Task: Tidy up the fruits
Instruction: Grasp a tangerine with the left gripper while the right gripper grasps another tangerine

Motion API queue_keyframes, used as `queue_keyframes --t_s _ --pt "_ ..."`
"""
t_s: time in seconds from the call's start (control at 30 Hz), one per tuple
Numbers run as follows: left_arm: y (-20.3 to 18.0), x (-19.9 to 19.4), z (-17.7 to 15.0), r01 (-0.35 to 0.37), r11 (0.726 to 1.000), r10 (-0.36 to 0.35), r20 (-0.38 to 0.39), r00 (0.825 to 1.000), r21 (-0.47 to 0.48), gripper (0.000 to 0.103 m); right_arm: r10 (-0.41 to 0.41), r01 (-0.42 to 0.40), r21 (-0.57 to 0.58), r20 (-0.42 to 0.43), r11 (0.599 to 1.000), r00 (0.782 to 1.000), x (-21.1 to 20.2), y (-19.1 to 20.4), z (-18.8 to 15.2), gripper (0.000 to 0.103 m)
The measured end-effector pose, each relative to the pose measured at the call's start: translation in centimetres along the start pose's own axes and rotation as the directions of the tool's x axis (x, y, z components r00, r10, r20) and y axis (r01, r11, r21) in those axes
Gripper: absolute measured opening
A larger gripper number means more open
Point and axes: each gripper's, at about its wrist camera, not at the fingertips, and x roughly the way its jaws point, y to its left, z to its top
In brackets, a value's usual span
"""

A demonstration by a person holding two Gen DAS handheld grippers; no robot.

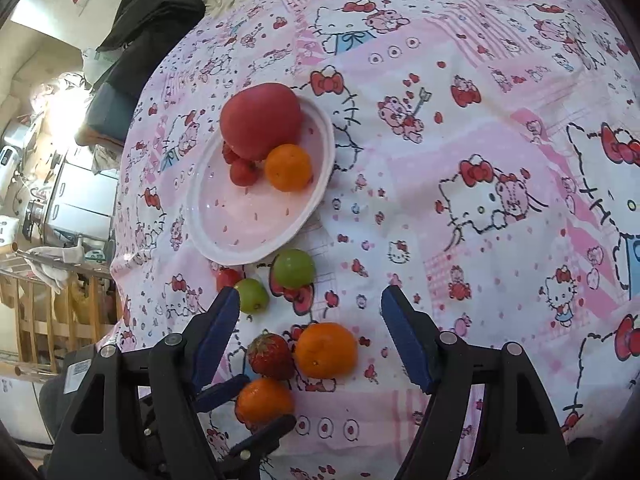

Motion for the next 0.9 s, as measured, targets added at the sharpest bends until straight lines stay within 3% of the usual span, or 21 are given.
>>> queue_keyframes --t_s 0.1,0.2,0.27,0.33,0.6,0.8,0.9 --pt "0.3 -0.5 -0.1 0.026 1.0 -0.026 0.002 1.0 -0.014 0.038 -0.051 0.05 -0.015 -0.027 0.999 0.998 0.3 -0.4 -0.4 0.076" --pt "1.1 -1.9 -0.6 -0.007 0.999 0.008 0.03 1.0 -0.038 0.038 -0.083 0.078 -0.057 -0.093 0.995 0.992 1.4 -0.6 -1.2 0.075" --pt "1.8 -2.8 -0.8 -0.015 0.998 0.018 0.045 0.999 -0.065 0.038 -0.079 0.067 -0.087 -0.137 0.994 0.987 2.3 -0.4 -1.7 0.059" --pt "2.5 -3.4 -0.6 -0.028 0.996 0.033 0.065 0.997 -0.082 0.038 -0.074 0.057 -0.107 -0.163 0.993 0.984 2.9 -0.2 -2.1 0.054" --pt "4.7 -3.8 0.3 -0.073 0.987 0.088 0.101 0.991 -0.144 0.038 -0.022 -0.001 -0.096 -0.231 0.995 0.973 4.6 0.2 -2.4 0.051" --pt "5.3 -4.6 0.6 -0.079 0.984 0.101 0.132 0.986 -0.161 0.038 -0.028 0.004 -0.111 -0.221 0.994 0.975 4.2 0.3 -2.6 0.043" --pt "5.7 -5.1 0.7 -0.081 0.981 0.107 0.144 0.984 -0.176 0.038 -0.051 0.03 -0.132 -0.158 0.991 0.986 2.5 1.1 -2.3 0.043"
